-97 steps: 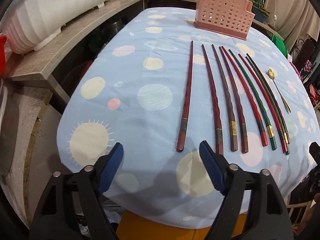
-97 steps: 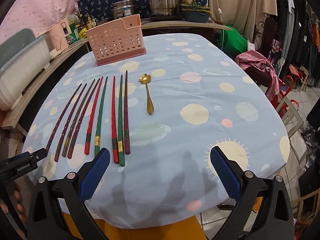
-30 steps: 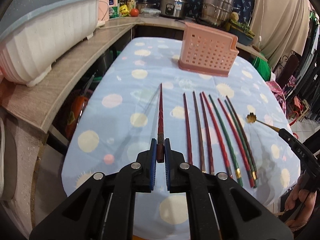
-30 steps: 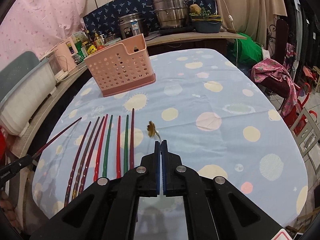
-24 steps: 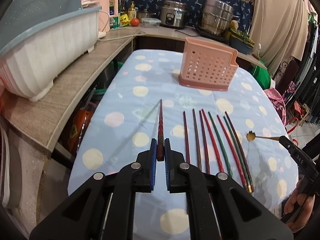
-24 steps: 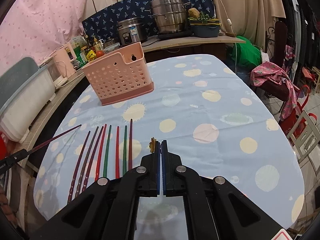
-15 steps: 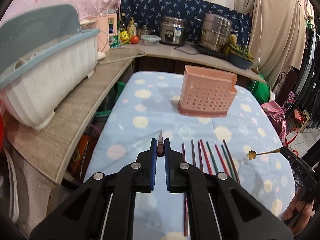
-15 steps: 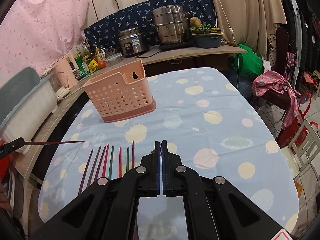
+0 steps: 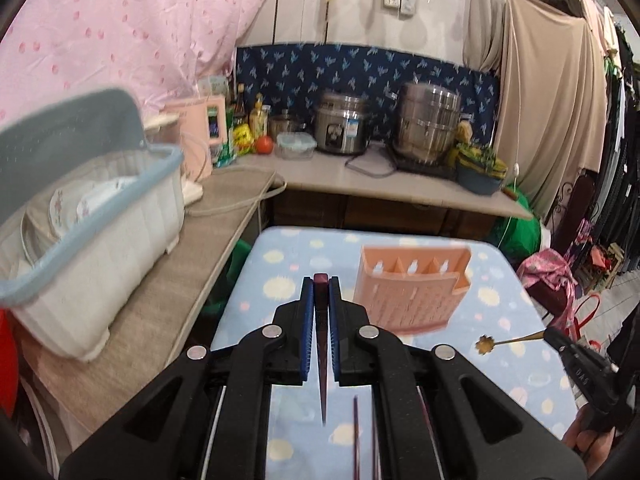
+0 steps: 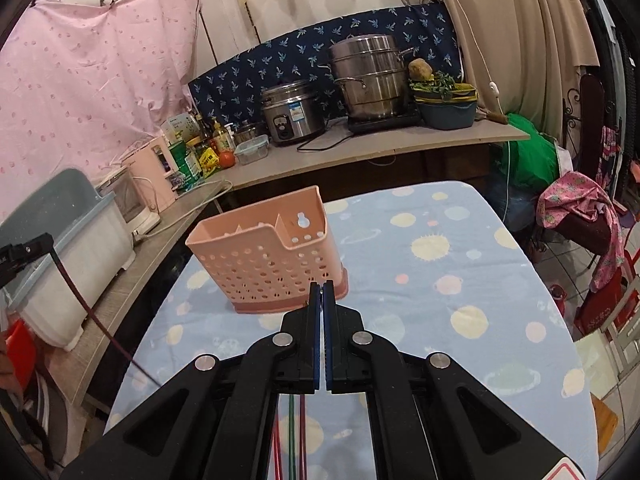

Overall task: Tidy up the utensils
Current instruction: 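Lift the chopstick with the left tool and drop it into the pink holder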

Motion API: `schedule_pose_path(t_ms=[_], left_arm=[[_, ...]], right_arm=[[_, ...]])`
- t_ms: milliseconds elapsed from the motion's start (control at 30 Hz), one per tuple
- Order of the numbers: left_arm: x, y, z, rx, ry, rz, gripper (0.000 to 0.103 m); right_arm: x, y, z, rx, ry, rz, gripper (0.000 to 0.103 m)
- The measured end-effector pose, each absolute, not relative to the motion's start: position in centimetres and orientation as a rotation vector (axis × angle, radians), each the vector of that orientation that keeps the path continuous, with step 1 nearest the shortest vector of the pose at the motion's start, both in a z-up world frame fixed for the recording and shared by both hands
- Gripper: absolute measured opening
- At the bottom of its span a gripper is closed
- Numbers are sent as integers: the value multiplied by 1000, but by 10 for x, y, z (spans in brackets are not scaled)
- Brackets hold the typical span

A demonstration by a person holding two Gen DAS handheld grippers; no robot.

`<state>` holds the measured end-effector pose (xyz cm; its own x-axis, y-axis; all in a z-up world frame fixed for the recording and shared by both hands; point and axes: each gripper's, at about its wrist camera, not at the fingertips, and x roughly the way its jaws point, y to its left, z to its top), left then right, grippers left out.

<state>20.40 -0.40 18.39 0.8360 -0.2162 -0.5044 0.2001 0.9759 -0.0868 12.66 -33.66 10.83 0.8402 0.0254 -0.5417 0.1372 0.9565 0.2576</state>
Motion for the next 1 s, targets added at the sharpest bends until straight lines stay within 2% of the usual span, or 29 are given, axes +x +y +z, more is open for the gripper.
schedule_pose_path(t_ms=[233,433,667,1000], left_arm=[[223,-20,250,-74,364,-236,7],[245,-37,283,-129,247,-249,7],[283,-60,272,-148,229,-256,7],[323,-72,216,-127,348,-240,7]], right_arm=[[170,-343,135,304,516,-51,2],[206,-358,136,370,520,-38,2],[235,-355,123,365,563,-41,2],[253,-353,96,360,624,-45,2]])
